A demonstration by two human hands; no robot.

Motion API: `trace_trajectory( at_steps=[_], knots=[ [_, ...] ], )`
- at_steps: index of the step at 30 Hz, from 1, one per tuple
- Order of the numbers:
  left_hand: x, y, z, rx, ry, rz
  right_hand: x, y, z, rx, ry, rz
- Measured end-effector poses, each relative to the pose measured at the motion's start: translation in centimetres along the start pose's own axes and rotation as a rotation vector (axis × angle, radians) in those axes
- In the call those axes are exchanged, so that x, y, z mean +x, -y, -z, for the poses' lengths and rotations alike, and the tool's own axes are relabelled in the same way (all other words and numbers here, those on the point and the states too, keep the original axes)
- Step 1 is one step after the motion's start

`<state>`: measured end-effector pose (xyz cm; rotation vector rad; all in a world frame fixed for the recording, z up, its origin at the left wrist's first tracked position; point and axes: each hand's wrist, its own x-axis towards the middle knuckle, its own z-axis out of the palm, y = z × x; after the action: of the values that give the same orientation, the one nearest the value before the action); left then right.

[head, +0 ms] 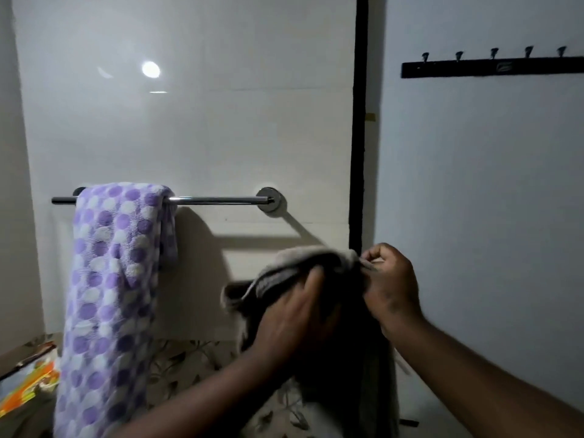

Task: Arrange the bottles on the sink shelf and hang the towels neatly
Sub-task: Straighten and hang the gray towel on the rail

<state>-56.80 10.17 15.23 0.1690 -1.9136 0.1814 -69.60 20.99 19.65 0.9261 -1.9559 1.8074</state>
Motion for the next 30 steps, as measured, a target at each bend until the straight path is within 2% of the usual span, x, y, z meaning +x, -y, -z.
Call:
trace_trajectory(
  at_steps=[4, 6, 9, 11, 14, 19, 21, 23, 26, 30],
  knots=[
    [3.1, 0.7, -0.4, -0.407, 0.172, 0.226, 0.1, 2.3, 0.5, -0.001, 0.131, -0.001],
    [4.3, 0.7, -0.7, -0.571, 0.281, 0.252, 0.5, 3.1, 0.9, 0.061, 0.217, -0.035],
    [5.4, 0.5, -0.4, -1.066, 0.445, 0.409, 1.0, 4.0, 1.4, 0.160, 0.334, -0.115],
    [5.8, 1.2, -0.1, -1.284, 0.495, 0.485, 1.4, 4.6, 1.9, 0.188, 0.415, -0.150],
    [6.1, 3.2, 0.4, -1.358, 0.545, 0.489, 2.5, 5.3, 3.1, 0.188, 0.446, -0.172],
    [5.7, 7.7, 1.8, -1.508, 0.804, 0.515, 5.1, 5.3, 6.2, 0.192, 0.440, -0.290],
    [6.0, 8.9, 2.2, -1.552, 0.772, 0.604, 5.7, 4.8, 7.2, 0.180, 0.470, -0.344],
    [6.7, 9.2, 2.3, -1.456, 0.686, 0.642, 5.8, 4.4, 7.3, 0.140, 0.501, -0.359],
    [8.0, 7.3, 1.8, -1.275, 0.610, 0.581, 5.0, 4.7, 5.7, 0.102, 0.509, -0.315],
    [9.5, 2.8, 0.8, -1.221, 0.477, 0.580, 3.9, 5.5, 2.4, 0.145, 0.552, -0.257]
  ],
)
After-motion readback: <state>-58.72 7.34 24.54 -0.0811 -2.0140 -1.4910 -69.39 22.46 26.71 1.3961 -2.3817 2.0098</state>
